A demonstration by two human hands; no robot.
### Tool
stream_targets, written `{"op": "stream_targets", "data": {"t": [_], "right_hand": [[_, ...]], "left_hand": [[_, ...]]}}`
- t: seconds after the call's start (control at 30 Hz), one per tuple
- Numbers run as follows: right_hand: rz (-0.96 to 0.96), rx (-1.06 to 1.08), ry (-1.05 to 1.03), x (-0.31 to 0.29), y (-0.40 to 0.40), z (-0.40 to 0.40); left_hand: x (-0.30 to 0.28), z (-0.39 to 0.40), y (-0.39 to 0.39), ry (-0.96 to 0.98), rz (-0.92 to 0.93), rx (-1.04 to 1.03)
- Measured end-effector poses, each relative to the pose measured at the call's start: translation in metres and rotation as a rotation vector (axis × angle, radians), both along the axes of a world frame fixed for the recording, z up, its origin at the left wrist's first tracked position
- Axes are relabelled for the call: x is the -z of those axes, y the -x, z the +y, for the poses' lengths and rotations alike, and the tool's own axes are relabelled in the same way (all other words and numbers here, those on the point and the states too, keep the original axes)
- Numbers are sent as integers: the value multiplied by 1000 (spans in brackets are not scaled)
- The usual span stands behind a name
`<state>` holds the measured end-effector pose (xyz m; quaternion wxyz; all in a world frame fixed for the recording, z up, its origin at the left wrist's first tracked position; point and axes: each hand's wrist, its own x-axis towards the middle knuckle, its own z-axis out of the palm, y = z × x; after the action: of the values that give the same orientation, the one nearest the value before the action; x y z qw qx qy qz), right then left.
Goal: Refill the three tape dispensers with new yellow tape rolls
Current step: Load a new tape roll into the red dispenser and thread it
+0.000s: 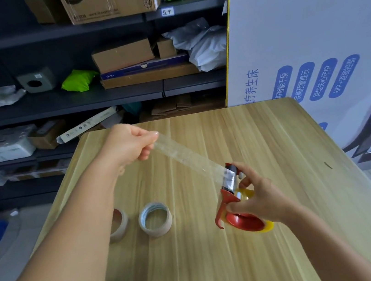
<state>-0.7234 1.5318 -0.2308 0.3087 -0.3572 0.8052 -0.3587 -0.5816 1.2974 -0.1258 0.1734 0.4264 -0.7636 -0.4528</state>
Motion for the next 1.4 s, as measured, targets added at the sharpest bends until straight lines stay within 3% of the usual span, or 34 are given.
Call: {"op": "stream_targets", "data": {"t": [0.4,0.87,1.13,1.4], "right_hand": [[-282,-40,313,-26,9,-10],[-148,-15,367,-23,-9,-26],[-193,46,343,-26,-14,-30],[-205,130,320,-24,-14,-35]], "left_hand": [[115,31,-12,-568,110,-111],[154,60,-18,-704,133,-201],[157,72,-19,-740,125,-245],[151,86,-25,-913,340,-247]]}}
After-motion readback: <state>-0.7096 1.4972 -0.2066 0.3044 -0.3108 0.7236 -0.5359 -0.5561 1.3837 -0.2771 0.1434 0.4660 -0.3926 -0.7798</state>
